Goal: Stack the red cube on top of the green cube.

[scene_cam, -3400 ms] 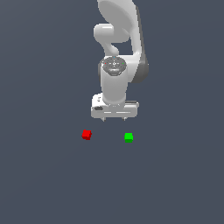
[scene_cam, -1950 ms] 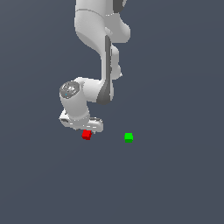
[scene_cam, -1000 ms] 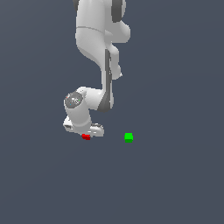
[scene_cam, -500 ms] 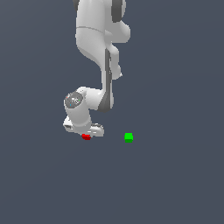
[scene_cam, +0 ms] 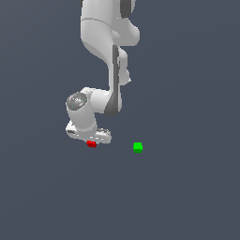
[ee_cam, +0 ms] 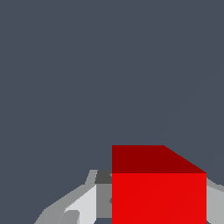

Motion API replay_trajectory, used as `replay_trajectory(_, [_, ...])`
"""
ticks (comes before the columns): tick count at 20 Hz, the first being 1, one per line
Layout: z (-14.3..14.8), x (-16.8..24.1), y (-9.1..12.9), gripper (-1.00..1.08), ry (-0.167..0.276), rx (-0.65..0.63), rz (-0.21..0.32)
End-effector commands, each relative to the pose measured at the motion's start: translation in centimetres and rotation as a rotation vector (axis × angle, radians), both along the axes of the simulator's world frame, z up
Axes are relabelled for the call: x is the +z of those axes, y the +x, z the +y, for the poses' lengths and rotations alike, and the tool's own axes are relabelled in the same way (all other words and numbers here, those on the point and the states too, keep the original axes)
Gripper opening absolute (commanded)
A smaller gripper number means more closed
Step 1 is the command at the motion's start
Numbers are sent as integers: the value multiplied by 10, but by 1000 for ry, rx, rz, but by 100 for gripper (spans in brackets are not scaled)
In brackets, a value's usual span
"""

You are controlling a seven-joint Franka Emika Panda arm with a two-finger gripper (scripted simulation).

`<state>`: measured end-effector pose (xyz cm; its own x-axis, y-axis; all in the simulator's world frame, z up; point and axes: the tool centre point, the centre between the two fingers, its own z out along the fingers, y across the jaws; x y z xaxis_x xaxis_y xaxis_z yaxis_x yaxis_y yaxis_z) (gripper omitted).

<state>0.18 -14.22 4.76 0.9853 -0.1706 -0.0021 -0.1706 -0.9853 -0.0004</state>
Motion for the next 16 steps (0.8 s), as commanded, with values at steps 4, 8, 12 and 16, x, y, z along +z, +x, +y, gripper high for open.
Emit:
replay_trajectory(4, [0,39,0,-100,0,-1,-2])
replay_trajectory(8, [-1,60,0,-100,0,-1,-2])
replay_trajectory(12, [-1,71,1,-100,0,-1,-2])
replay_trajectory(16, [0,71,1,-100,-1,-1,-3])
